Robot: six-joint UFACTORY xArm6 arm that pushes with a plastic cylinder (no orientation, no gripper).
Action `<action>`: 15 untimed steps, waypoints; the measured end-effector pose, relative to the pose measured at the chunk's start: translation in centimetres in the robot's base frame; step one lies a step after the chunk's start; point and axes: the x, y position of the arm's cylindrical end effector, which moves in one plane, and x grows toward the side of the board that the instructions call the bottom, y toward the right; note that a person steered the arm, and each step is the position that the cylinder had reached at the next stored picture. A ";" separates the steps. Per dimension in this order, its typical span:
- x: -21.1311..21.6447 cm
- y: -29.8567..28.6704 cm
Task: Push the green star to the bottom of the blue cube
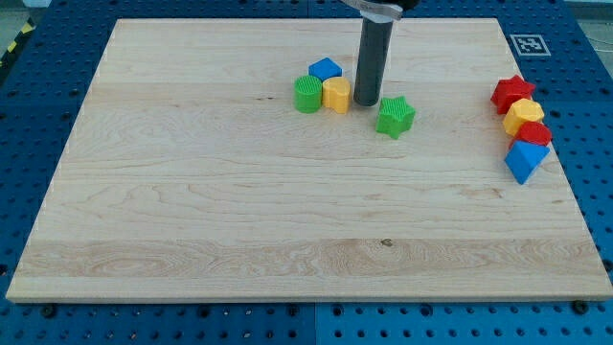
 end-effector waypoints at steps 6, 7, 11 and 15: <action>3.5 0.4; 3.5 -0.4; 5.8 0.4; 8.5 4.1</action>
